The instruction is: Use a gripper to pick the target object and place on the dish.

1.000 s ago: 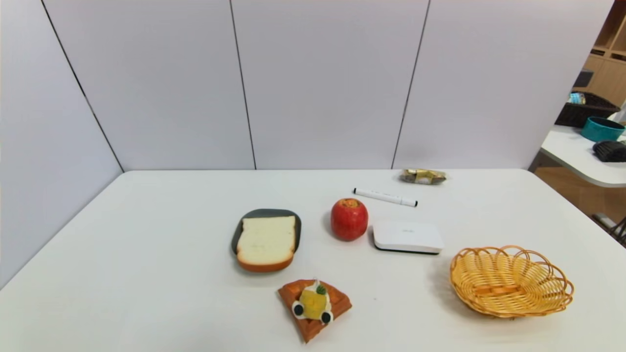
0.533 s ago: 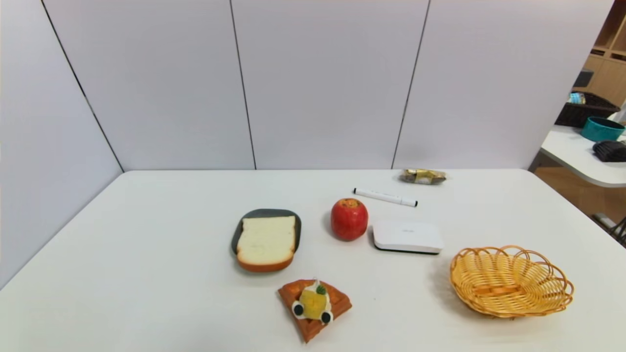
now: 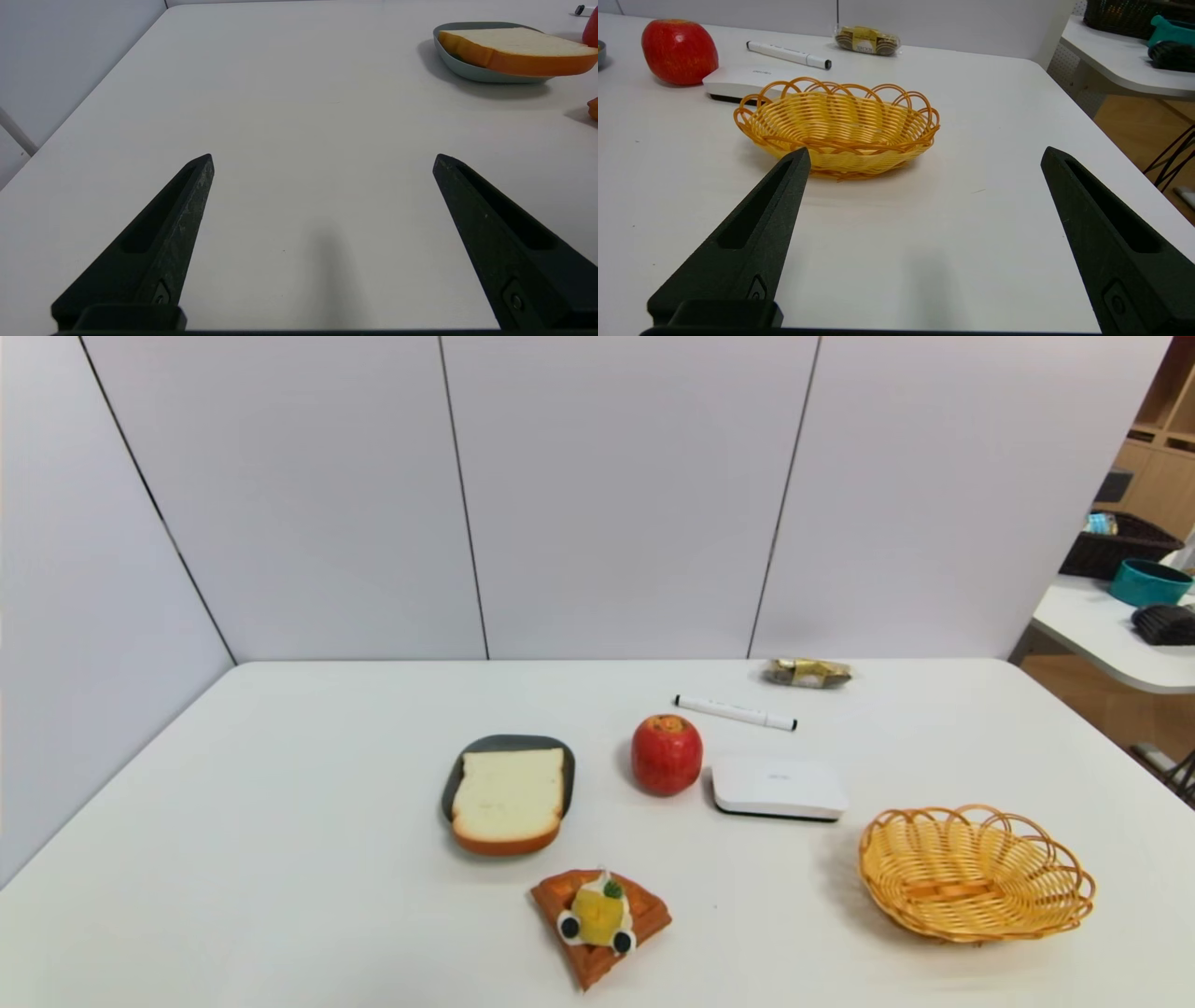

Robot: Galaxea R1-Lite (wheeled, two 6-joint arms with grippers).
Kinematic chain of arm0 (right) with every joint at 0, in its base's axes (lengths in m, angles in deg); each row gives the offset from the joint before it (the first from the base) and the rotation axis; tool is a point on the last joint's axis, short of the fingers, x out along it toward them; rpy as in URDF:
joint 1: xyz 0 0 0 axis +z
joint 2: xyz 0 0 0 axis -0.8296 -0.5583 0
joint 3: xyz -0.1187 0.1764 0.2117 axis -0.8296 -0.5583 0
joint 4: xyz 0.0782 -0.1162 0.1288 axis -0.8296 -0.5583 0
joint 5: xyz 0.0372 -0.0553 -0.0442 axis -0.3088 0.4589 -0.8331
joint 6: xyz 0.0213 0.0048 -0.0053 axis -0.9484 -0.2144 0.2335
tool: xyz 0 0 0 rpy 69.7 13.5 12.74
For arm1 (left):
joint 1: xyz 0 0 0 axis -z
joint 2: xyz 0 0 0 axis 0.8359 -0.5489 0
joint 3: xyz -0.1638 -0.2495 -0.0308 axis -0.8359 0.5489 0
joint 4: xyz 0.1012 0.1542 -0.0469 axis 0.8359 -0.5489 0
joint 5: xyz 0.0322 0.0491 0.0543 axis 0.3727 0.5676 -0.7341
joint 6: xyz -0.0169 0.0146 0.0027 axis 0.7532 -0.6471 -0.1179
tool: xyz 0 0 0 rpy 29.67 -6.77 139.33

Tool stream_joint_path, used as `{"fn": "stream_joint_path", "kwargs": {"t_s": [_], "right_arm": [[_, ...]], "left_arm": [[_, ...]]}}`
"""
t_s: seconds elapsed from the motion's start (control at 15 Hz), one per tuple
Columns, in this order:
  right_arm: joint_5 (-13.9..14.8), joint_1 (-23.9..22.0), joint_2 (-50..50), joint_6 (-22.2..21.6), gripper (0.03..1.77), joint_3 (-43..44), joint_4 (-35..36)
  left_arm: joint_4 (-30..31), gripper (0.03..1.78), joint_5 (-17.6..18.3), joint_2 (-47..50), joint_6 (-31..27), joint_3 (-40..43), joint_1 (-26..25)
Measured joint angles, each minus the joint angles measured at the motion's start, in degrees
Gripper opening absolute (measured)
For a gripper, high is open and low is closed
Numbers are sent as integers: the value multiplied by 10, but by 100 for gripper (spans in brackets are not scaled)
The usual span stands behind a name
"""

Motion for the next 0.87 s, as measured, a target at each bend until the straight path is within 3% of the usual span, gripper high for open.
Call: {"fn": "stream_joint_path", "kwargs": {"t_s": [0.87], "right_arm": [[0, 0, 0, -16, 171, 0, 0]], "left_arm": [[0, 169, 0, 0, 0, 0, 0]]}}
